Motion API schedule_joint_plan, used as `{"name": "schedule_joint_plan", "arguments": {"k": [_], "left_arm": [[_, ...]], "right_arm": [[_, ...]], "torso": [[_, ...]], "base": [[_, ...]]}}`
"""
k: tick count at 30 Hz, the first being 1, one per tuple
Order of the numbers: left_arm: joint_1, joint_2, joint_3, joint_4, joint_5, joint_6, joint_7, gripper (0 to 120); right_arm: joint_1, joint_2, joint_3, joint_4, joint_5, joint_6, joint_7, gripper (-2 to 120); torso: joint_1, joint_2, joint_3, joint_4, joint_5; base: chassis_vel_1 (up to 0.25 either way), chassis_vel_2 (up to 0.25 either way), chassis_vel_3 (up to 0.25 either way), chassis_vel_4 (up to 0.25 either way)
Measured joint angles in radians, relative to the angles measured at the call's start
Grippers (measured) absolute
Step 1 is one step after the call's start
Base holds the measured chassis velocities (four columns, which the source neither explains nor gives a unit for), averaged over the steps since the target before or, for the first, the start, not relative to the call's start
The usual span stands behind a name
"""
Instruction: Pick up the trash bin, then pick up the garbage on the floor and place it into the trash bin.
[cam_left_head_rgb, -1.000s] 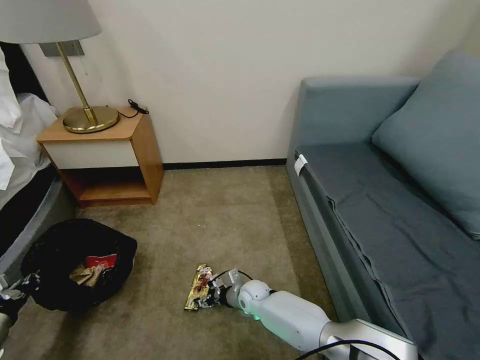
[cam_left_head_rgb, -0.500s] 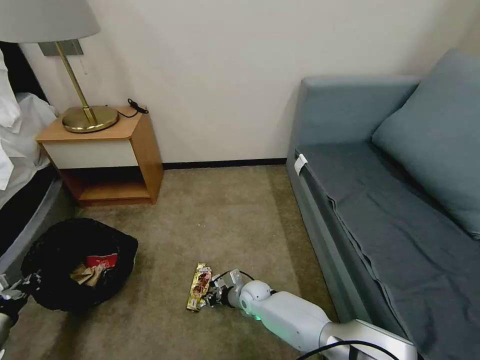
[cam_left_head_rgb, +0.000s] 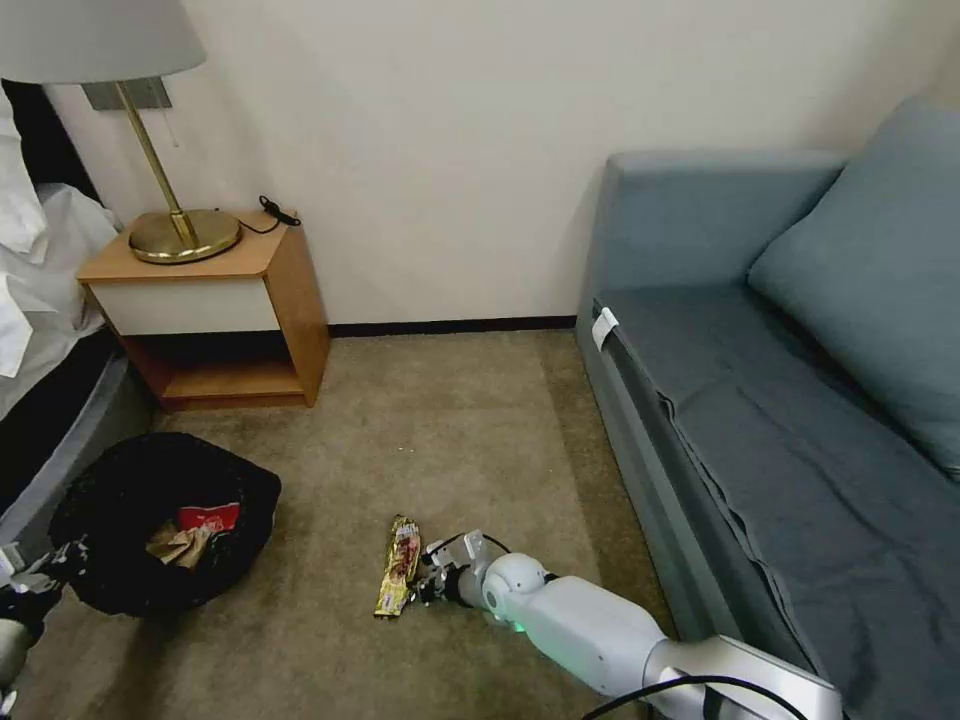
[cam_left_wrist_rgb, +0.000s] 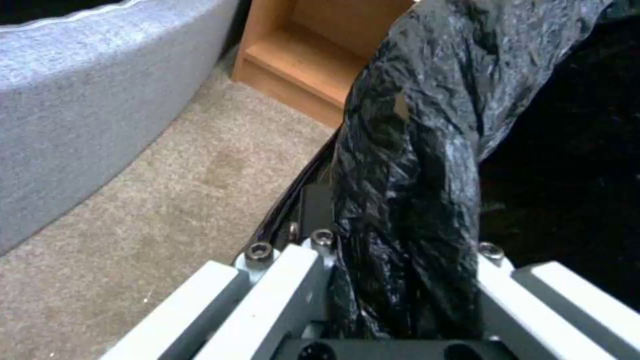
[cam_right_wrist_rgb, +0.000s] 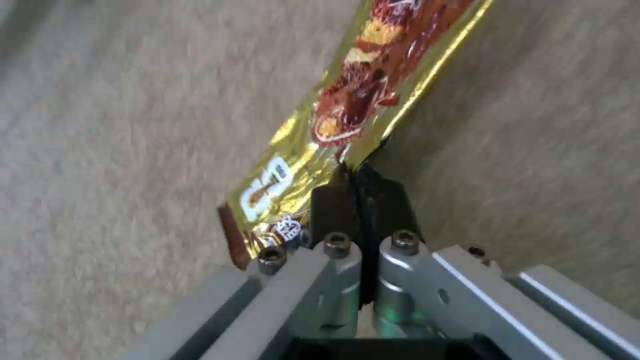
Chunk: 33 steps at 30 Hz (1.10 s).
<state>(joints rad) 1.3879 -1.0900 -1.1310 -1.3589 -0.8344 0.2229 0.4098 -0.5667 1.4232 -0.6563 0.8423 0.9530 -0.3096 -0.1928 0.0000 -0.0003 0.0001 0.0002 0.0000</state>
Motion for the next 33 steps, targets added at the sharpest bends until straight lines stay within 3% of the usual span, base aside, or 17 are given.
{"name": "schedule_joint_plan", "arguments": {"k": [26, 33], "left_arm": [[-0.028, -0.011, 0.026, -0.021, 0.018, 0.021, -0.008, 2], [-0.028, -0.012, 0.035, -0.014, 0.017, 0.021, -0.008, 2]], "right_arm": [[0.084, -0.158, 0.091, 0.281, 0.099, -0.02, 0.09, 0], [0.122, -0.236, 0.103, 0.417, 0.143, -0.028, 0.138, 0]], "torso": [[0.0, 0.0, 0.0, -0.0002, 0.0002], [0.0, 0.0, 0.0, -0.0001, 0.0]], "base": [[0.0, 0.0, 0.0, 0.0], [0.0, 0.0, 0.0, 0.0]]}}
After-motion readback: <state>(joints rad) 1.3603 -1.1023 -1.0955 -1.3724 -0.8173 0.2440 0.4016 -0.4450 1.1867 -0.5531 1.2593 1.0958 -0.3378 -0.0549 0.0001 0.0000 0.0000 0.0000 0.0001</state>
